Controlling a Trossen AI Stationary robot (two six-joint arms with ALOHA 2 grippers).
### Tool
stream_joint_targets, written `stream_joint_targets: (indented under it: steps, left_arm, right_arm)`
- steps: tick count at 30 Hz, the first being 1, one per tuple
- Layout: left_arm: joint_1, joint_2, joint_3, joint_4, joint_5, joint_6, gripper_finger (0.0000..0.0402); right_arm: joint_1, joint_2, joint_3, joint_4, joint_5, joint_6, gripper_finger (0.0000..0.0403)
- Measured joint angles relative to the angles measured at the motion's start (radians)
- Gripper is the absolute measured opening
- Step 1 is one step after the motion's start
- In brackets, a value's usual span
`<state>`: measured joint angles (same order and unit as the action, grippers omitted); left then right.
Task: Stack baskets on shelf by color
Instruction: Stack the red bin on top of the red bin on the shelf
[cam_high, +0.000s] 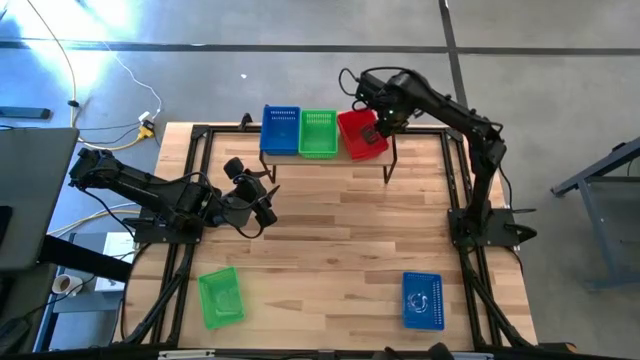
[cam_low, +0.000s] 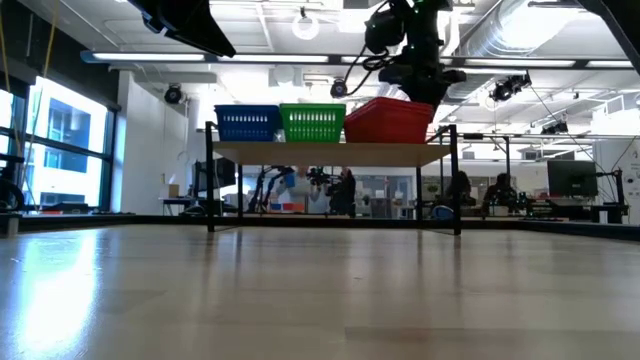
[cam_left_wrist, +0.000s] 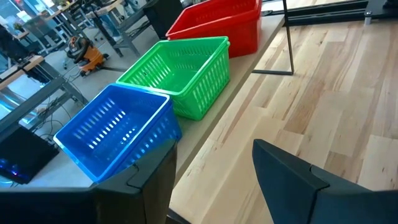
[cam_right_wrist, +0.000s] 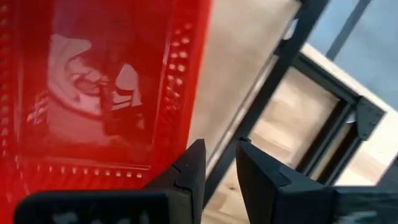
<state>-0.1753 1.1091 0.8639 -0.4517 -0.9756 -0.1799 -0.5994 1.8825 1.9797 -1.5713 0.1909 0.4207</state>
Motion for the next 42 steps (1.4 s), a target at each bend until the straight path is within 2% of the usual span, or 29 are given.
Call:
stream_joint_targets:
  steps: [11,21,27,33,42]
  left_arm:
    - [0.0,0.0,0.0,0.0,0.0,0.0,0.02]
    - [0.0,0.0,0.0,0.0,0.005,0.0,0.02]
    - [0.0,0.0,0.0,0.002,0.005,0.0,0.02]
    - [0.0,0.0,0.0,0.005,0.005,0.0,0.02]
    - [0.0,0.0,0.0,0.007,0.008,-0.003,0.02]
  right_arm:
    - [0.056,-0.02,0.0,0.001,-0.009,0.058,0.0078]
    - [0.082,-0.148,0.001,0.015,0.121,0.117,0.0078]
    - [0.181,-0.171,0.001,0.215,0.06,-0.064,0.0078]
    - [0.216,-0.146,0.001,0.376,0.038,-0.261,0.0078]
    - [0.208,-0.059,0.001,0.412,-0.064,-0.455,0.0078]
